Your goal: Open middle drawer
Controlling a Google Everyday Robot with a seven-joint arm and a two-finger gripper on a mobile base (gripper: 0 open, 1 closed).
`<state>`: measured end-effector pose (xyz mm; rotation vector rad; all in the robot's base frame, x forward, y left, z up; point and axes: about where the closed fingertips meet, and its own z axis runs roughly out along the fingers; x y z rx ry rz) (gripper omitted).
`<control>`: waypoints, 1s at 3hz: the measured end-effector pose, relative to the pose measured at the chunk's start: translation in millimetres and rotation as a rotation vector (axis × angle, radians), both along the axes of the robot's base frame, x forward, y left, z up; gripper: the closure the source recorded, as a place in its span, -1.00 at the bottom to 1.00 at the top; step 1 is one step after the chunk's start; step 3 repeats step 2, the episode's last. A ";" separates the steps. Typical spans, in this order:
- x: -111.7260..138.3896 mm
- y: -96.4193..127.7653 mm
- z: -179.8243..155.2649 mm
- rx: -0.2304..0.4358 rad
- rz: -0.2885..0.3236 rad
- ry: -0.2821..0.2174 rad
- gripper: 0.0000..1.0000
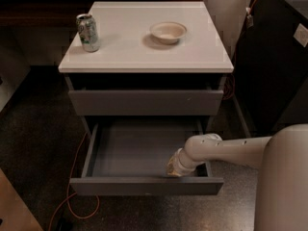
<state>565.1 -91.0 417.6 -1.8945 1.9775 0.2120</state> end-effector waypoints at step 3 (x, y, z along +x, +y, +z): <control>-38.6 5.7 -4.4 0.018 0.034 0.026 1.00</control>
Offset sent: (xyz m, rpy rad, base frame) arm -0.0792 0.0107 -0.0037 0.0374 0.0451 0.0709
